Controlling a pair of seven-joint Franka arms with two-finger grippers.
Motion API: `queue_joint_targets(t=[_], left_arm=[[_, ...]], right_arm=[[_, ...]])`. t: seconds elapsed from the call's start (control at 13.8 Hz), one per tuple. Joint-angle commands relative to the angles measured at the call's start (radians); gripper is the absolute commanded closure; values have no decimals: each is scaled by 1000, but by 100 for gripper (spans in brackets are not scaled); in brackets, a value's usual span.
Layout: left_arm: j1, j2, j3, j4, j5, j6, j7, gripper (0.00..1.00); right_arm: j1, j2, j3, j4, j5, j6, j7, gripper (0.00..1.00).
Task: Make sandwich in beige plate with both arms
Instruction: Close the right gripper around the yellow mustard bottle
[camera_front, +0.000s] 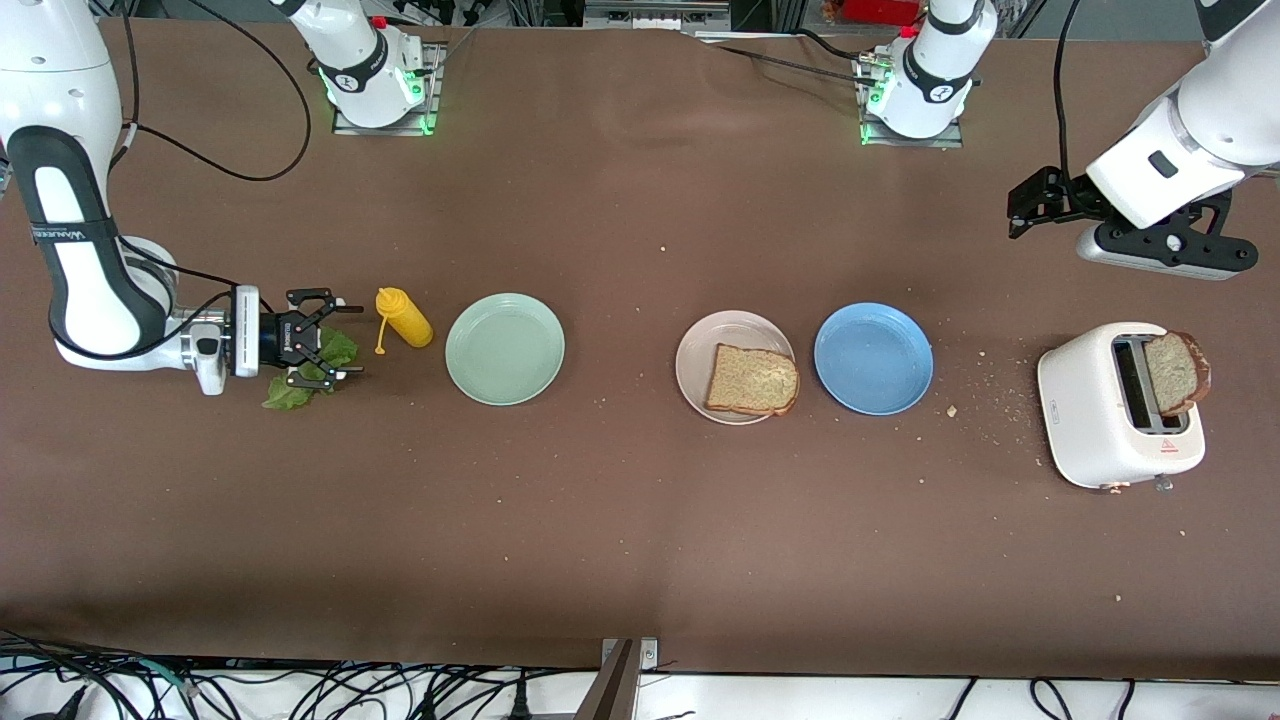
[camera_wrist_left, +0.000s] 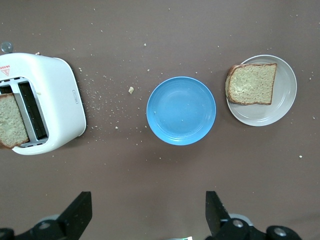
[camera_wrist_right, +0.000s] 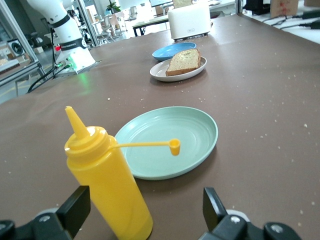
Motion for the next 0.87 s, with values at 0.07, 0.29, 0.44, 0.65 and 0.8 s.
queue_joint_targets(t=[0.07, 0.29, 0.44, 0.65, 0.8], left_arm=[[-12, 9, 13, 20, -19, -10, 0, 0], [-12, 9, 11, 20, -19, -10, -1, 0], [-10, 9, 10, 20, -19, -10, -1, 0], [-10, 9, 8, 20, -19, -10, -1, 0], [-10, 9, 8, 20, -19, -10, 0, 0]], right_arm=[[26, -9, -3, -32, 54, 26, -123, 0], [48, 23, -3, -52, 101, 32, -193, 0], [54, 35, -3, -63, 107, 43, -225, 0], [53, 38, -5, -69, 106, 44, -239, 0], [49, 40, -8, -66, 101, 46, -233, 0]])
